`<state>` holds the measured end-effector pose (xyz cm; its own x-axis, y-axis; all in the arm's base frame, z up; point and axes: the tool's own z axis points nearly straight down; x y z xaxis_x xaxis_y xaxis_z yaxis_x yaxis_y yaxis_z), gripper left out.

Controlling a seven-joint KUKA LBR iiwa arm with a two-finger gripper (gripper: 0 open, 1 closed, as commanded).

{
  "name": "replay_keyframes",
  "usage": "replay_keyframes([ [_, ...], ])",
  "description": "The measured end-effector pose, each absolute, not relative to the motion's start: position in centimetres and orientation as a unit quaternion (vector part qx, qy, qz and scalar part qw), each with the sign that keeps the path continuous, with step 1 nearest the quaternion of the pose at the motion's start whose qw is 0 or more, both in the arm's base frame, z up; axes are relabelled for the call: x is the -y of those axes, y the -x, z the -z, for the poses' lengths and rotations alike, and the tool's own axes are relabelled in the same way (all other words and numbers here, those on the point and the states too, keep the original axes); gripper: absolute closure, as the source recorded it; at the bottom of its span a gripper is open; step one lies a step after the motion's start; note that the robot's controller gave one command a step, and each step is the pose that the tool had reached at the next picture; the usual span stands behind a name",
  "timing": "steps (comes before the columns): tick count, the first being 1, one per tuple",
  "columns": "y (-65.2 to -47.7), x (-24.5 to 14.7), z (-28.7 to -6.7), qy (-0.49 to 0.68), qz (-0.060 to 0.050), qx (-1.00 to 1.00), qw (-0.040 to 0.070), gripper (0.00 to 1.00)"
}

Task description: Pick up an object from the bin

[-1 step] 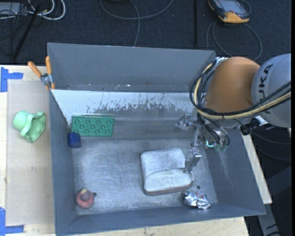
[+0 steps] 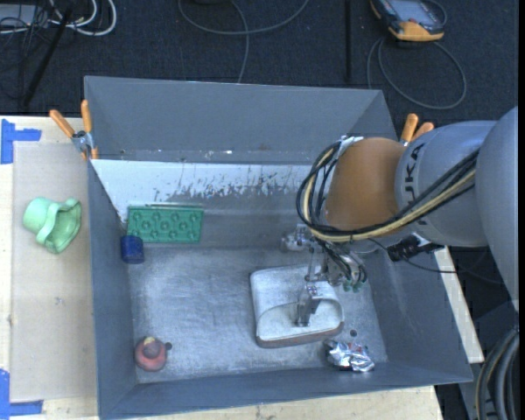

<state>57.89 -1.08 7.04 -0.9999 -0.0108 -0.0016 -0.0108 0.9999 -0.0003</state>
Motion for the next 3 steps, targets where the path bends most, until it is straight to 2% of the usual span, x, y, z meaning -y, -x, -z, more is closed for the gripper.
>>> replay_keyframes([
  [1, -57.7, 6.9, -10.1, 0.006, 0.001, -1.0, 0.001, 0.0],
  [2, -56.7, -0.2, -11.2, -0.004, -0.002, -1.0, -0.001, 0.0],
  [3, -59.2, -1.8, -7.5, -0.016, 0.004, -1.0, -0.008, 0.0],
])
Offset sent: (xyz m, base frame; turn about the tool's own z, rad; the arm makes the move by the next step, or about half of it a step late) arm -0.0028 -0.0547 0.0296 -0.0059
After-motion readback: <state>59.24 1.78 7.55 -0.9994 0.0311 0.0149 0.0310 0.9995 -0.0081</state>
